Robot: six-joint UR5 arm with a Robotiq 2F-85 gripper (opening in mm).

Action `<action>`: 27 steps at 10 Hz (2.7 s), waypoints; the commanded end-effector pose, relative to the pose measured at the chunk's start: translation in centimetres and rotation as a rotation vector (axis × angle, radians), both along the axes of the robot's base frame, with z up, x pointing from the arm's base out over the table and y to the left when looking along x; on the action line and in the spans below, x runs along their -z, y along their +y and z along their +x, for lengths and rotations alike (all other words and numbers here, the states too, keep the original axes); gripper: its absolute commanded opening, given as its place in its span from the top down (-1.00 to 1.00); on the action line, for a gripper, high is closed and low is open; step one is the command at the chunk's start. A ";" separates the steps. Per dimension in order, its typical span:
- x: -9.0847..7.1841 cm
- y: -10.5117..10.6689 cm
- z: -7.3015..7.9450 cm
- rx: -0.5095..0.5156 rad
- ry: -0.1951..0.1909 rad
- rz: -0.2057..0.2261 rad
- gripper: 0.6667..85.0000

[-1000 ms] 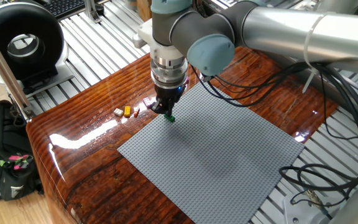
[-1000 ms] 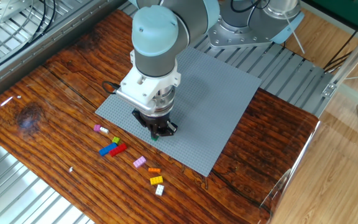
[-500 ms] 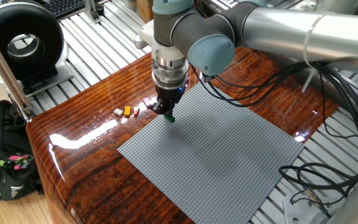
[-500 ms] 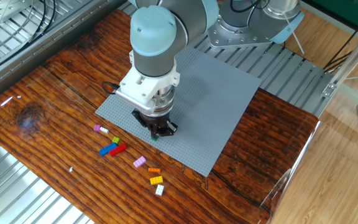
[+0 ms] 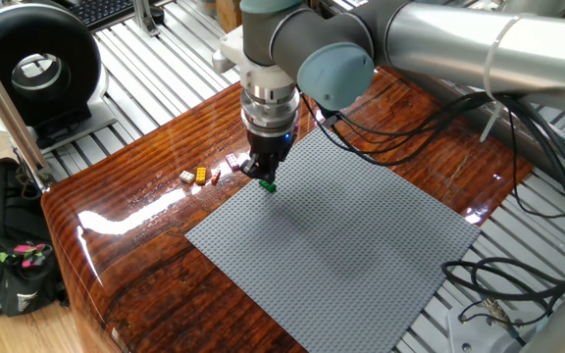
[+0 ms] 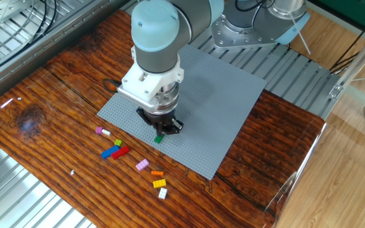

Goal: Build with small Lego blocks

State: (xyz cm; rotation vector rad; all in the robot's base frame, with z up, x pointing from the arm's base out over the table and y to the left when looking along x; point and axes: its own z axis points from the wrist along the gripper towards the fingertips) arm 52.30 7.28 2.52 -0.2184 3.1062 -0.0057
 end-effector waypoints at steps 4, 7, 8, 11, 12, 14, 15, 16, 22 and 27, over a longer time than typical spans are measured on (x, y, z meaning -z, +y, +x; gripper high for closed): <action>-3.6 3.8 2.3 -0.031 -0.097 0.086 0.98; -6.3 5.7 5.6 -0.010 -0.101 0.013 0.98; -5.7 5.6 7.4 -0.012 -0.138 0.023 0.98; -4.3 4.6 9.4 0.015 -0.171 0.027 0.98; -4.6 4.7 9.0 0.023 -0.162 0.028 0.98; -4.5 4.6 7.0 0.044 -0.090 0.029 0.98; -4.5 4.6 6.7 0.057 -0.081 0.030 0.98; -4.5 4.8 6.7 0.063 -0.077 0.036 0.98; -3.1 2.7 8.7 0.100 -0.059 0.007 0.86; -1.0 3.0 9.0 0.121 -0.103 0.046 0.09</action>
